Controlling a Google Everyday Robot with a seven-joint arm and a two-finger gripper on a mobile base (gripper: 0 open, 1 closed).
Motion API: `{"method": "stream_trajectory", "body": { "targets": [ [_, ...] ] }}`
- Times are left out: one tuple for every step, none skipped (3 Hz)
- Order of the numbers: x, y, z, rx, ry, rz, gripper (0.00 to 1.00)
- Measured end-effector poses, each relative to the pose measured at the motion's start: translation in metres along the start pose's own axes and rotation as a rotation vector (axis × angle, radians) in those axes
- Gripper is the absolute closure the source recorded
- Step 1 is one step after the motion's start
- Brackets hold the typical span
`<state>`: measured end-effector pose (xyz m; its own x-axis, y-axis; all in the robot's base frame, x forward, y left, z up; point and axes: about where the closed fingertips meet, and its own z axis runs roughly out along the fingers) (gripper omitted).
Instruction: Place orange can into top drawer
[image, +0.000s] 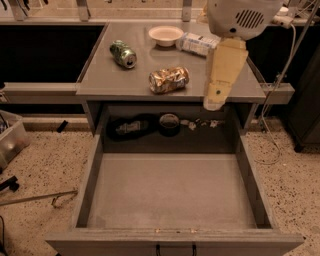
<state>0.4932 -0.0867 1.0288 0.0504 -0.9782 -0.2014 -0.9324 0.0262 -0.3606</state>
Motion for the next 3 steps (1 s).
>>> {"method": "stream_trajectory", "body": {
  "targets": [
    [0.0, 0.0, 0.0, 0.0, 0.0, 0.0, 0.0],
    [0.004, -0.008, 0.012, 0.017, -0.029, 0.019, 0.0],
    [0.015, -0.031, 0.05, 0.053, -0.075, 0.051, 0.0]
  ]
}}
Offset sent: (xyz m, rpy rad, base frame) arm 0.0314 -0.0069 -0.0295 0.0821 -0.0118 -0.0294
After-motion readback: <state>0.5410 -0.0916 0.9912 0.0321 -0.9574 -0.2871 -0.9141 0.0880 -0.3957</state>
